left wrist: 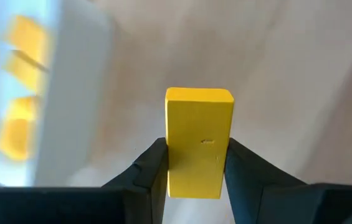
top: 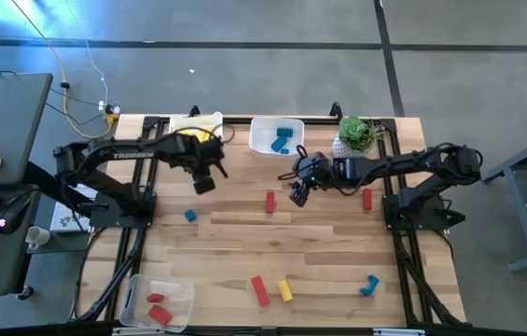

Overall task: Sort & place blocks by color
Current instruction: Put the yellow block into the left white bin, then put the red block into the transparent bin

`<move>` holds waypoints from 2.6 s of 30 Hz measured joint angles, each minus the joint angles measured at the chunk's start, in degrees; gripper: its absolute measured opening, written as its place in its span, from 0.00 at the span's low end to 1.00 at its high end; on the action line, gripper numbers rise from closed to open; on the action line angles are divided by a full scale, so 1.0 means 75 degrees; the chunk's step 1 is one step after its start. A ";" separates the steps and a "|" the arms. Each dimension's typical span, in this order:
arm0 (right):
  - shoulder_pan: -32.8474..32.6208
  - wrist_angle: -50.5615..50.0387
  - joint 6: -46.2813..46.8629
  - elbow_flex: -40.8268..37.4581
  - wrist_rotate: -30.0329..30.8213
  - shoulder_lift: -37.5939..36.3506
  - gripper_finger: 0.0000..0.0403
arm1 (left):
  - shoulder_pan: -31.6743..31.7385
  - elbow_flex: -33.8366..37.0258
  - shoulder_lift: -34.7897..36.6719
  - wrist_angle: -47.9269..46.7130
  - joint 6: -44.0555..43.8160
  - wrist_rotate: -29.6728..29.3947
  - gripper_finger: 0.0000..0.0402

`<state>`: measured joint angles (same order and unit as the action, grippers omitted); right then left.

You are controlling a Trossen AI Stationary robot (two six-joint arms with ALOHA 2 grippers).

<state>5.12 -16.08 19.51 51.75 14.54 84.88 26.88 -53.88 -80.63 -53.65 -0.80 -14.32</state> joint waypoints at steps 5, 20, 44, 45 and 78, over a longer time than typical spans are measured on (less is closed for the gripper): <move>-0.0244 -0.0152 0.0279 0.0000 -0.0114 0.0000 0.57 | 0.0675 -0.0310 0.0138 0.0039 0.0141 -0.0255 0.27; -0.1183 -0.1197 0.1860 0.0000 -0.0535 0.0000 0.57 | 0.2949 -0.0516 0.0141 0.0896 0.0141 0.0155 0.27; -0.2794 -0.5319 0.6322 0.0000 0.0975 0.0000 0.57 | 0.3971 -0.0516 -0.0168 0.1781 0.0068 0.1103 0.43; -0.2840 -0.5514 0.6571 0.0000 0.1022 0.0000 0.57 | 0.3971 -0.0516 -0.0168 0.1778 0.0070 0.1102 0.45; -0.1624 -0.8285 0.8414 -0.0012 -0.0124 0.0000 0.57 | 0.2046 -0.0516 0.1292 0.1874 0.0606 0.0995 0.53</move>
<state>-7.06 -78.22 82.62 51.66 13.61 84.88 42.23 -57.76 -70.94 -39.60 3.74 -6.85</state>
